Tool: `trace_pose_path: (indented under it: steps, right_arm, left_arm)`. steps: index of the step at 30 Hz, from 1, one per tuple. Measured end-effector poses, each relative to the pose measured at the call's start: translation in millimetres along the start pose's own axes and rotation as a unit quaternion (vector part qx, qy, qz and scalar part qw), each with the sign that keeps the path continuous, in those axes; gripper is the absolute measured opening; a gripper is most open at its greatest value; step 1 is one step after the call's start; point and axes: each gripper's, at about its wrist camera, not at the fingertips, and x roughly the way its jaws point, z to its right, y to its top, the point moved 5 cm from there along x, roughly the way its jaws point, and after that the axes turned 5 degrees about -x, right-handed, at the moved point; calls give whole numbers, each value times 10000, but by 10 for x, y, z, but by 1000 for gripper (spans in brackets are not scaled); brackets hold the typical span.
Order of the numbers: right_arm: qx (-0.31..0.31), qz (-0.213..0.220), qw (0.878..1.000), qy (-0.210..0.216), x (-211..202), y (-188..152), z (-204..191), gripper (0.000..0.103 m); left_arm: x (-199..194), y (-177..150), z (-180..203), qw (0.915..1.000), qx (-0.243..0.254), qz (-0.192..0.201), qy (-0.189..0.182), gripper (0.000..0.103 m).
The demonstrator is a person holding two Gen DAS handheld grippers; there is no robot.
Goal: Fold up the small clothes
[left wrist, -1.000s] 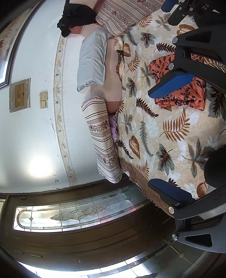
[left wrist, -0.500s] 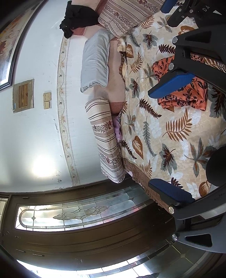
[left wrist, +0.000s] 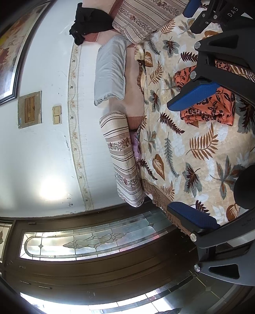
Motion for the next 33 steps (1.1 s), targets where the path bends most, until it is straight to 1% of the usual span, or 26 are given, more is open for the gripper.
trace_pose_path:
  steps: [10, 20, 25, 29, 33]
  right_arm:
    - [-9, 9, 10000, -7, -2, -3, -9, 57]
    - [-66, -56, 10000, -5, 18, -28, -139, 57]
    - [-67, -80, 9999, 38, 121, 21, -153, 57]
    - [-18, -161, 9998, 138, 225, -13, -165, 57]
    - [-27, -211, 9996, 170, 304, -46, -145, 57]
  left_arm:
    - [-71, 11, -4, 9999, 8, 65, -79, 94]
    - [-71, 11, -18, 9999, 24, 51, -83, 94]
    - [-18, -2, -31, 10000, 17, -34, -23, 94]
    - [72, -25, -10, 9999, 36, -134, 47, 94]
    - [150, -37, 66, 9997, 52, -236, 31, 94]
